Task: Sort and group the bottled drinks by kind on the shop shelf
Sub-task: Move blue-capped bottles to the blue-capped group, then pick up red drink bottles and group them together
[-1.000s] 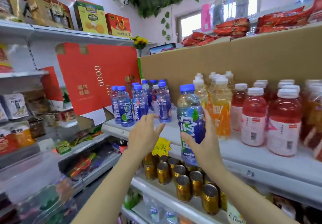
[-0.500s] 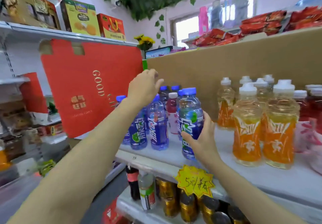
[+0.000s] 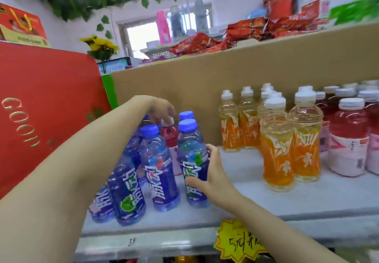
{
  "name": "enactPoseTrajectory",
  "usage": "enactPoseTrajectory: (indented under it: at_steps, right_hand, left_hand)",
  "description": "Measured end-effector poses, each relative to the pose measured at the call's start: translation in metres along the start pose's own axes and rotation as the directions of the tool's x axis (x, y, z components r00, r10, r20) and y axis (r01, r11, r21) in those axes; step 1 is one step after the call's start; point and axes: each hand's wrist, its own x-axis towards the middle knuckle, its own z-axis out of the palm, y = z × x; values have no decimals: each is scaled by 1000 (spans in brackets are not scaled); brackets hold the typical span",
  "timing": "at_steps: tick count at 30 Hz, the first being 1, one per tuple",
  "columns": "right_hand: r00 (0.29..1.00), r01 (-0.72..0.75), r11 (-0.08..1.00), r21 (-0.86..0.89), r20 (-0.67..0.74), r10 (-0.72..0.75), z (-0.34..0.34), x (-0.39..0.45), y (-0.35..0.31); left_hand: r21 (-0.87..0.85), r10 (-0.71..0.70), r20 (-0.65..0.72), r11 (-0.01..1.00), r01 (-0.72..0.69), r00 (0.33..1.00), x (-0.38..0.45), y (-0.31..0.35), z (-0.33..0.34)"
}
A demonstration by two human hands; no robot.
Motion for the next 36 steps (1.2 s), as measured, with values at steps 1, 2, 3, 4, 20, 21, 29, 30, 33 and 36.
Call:
enactPoseTrajectory:
  at_steps: [1, 2, 3, 4, 20, 21, 29, 30, 33, 36]
  right_hand:
    - [1000, -5, 1000, -25, 13, 6, -1, 0, 1]
    - [1000, -11, 999, -43, 20, 11, -1, 0, 2]
    - [1000, -9, 998, -55, 20, 10, -2, -1, 2]
    - [1000, -5, 998, -66, 14, 6, -2, -1, 1]
    - [646, -120, 721, -682, -605, -465, -121, -27, 5]
    - [654, -150, 706, -692, -605, -454, -120, -26, 9]
    - [680, -370, 666, -647, -677, -280, -110, -10, 18]
    - [682, -382, 674, -633, -684, -256, -108, -9, 16]
    - [703, -379, 691, -616, -677, -218, -98, -1, 14]
    - [745, -381, 670, -637, -641, -185, -87, 12, 17]
  left_hand:
    - [-12, 25, 52, 1000, -24, 998, 4, 2, 2]
    - [-18, 40, 81, 999, -38, 996, 9, 2, 5]
    - [-12, 46, 86, 999, -45, 995, 16, 0, 9]
    - [-1, 48, 69, 999, -48, 996, 21, -2, 13]
    - [-424, -7, -613, 847, -322, 790, -24, -31, -60]
    - [-491, -60, -670, 784, -381, 740, -29, -28, -70]
    - [-581, -197, -803, 468, -666, 562, -65, 10, -99]
    - [-573, -183, -810, 454, -682, 558, -67, 16, -99]
    - [-552, -129, -821, 431, -714, 557, -74, 34, -97]
    - [-510, -67, -840, 438, -740, 539, -78, 57, -93]
